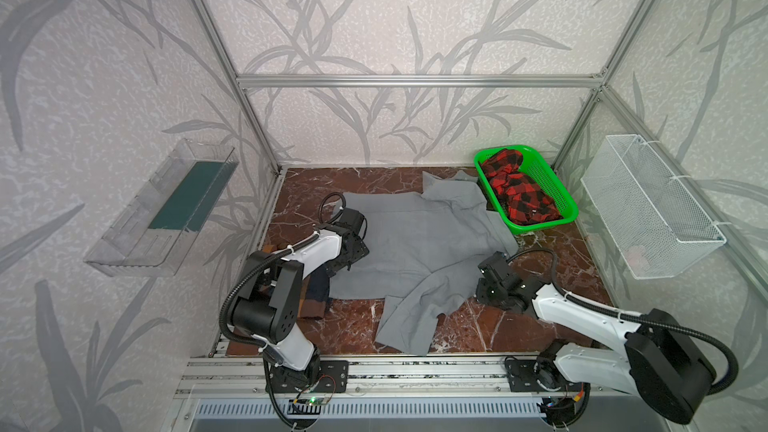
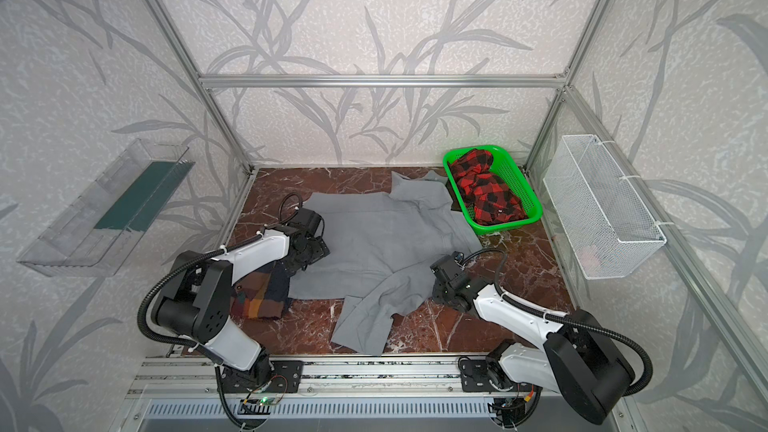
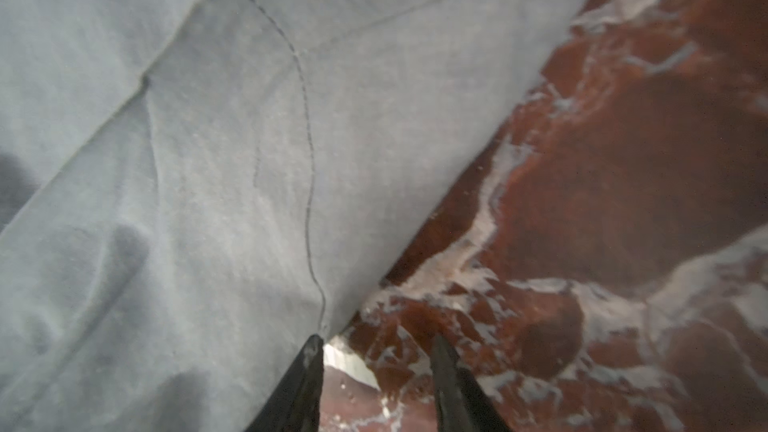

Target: Fold and stack the long sleeve shirts

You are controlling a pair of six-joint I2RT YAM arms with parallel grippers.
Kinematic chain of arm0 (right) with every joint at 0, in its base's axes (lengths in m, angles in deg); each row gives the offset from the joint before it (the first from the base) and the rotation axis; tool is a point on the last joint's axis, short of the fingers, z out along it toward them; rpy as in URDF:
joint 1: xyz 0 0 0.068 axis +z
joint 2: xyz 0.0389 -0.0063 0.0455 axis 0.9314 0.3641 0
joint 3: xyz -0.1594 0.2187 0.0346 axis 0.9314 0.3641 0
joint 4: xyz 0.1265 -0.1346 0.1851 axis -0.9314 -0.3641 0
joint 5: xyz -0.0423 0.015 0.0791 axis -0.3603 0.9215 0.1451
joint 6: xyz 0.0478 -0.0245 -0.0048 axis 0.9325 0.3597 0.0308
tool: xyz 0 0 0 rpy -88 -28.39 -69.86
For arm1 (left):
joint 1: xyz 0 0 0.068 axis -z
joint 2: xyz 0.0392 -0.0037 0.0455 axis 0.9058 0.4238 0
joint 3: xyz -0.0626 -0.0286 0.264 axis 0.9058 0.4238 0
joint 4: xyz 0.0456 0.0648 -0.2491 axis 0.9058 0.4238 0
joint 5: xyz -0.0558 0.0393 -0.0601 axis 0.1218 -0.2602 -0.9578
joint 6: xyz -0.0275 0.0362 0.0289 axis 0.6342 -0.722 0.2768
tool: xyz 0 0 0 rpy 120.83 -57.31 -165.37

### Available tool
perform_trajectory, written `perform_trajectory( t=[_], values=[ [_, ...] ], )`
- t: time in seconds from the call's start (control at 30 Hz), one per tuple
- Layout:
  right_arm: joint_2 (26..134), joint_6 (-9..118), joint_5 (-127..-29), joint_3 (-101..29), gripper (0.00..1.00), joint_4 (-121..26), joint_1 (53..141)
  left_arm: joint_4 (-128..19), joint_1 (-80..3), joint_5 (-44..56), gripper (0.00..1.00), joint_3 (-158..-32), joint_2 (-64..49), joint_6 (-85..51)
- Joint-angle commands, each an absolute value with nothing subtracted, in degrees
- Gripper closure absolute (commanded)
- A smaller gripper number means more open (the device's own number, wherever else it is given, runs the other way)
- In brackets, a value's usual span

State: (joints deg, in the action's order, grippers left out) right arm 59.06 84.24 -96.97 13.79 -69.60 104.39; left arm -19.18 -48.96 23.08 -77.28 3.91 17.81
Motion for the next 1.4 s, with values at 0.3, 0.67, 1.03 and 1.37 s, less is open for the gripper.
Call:
perform_trajectory(
  t=[0.3, 0.67, 1.03, 1.37],
  values=[
    [50.66, 76.77, -86.57, 2.39, 0.47, -72.98, 117.59, -17.85, -49.28, 23.78, 0.05, -79.65, 5.66, 18.59],
    [72.01, 80.23, -88.37, -2.21, 0.51, -67.05, 125.33, -15.57, -49.19, 24.61, 0.05, -82.20, 8.45, 18.52],
    [75.21, 82.78, -89.01, 7.04, 0.57, -67.65, 118.57, -11.74, -49.28, 26.07, 0.04, -87.16, 12.15, 18.23],
    [58.47, 85.05, -91.75, 15.29, 0.64, -78.91, 117.21, -9.14, -50.31, 26.34, 0.03, -91.24, 14.87, 17.94]
  ],
)
